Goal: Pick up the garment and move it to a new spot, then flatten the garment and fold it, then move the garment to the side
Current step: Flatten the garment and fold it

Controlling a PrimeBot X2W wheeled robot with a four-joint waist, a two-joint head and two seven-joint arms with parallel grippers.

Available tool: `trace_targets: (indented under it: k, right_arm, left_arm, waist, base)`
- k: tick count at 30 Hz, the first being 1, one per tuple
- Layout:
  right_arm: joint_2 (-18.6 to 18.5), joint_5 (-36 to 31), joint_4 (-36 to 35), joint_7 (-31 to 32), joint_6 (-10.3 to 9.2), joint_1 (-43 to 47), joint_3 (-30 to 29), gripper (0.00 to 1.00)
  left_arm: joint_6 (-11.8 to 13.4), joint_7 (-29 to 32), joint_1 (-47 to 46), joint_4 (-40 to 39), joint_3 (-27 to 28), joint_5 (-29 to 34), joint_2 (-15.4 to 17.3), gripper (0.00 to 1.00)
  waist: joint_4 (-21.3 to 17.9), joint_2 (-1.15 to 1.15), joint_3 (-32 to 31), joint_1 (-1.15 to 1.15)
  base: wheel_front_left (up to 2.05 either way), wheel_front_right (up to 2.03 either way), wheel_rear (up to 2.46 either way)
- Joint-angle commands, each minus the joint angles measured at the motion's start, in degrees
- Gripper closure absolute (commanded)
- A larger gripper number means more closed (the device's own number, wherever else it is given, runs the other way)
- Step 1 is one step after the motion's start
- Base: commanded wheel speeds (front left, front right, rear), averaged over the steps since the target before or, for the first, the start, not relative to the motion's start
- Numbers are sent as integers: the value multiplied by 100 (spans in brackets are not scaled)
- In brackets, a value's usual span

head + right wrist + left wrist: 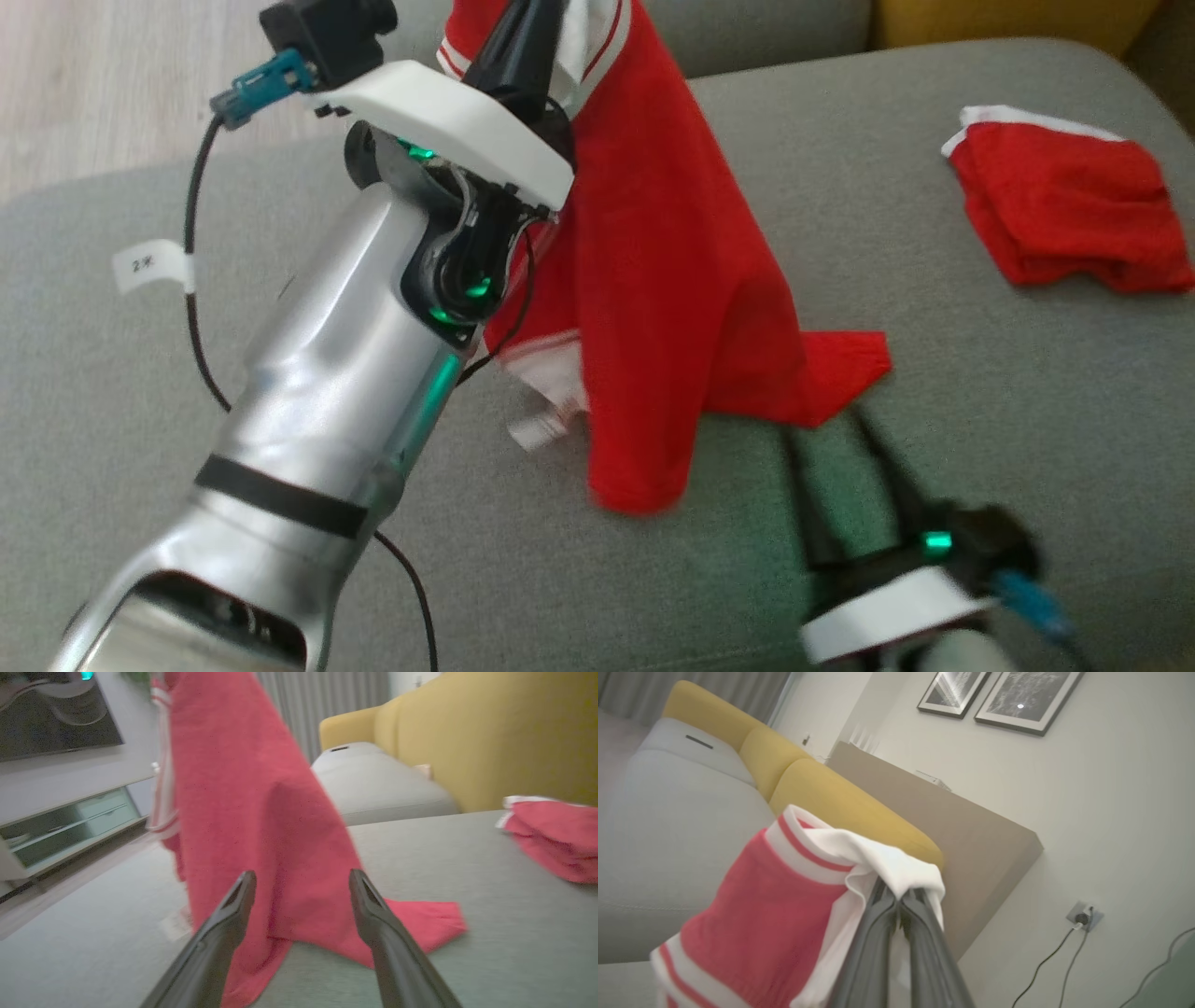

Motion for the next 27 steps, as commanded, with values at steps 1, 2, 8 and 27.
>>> trace_targets:
  k: [1, 2, 8, 27]
  right_arm:
    - [-31, 45, 55, -21, 39, -336, 357, 0]
    - [-31, 52, 219, -21, 39, -429, 533, 0]
    - [-31, 358, 1012, -21, 39, -918, 1343, 0]
    - [-31, 1127, 3345, 12, 39, -3011, 3737, 0]
  left_arm:
    - [-39, -90, -551, -61, 121, -7, 132, 100]
    - [-43, -139, -617, 56, 89, -5, 132, 100]
    - [-93, -359, -997, 595, 48, 40, 132, 100]
    - [-296, -529, -1672, 1104, -67, 221, 131, 100]
  waist:
    - [61, 0, 128, 0]
    - [84, 0, 191, 0]
    - [163, 0, 487, 0]
    - [499, 0, 1051, 0]
  base:
    - [0, 0, 0]
    - [0, 0, 0]
    - [0, 0, 0]
    - [0, 0, 0]
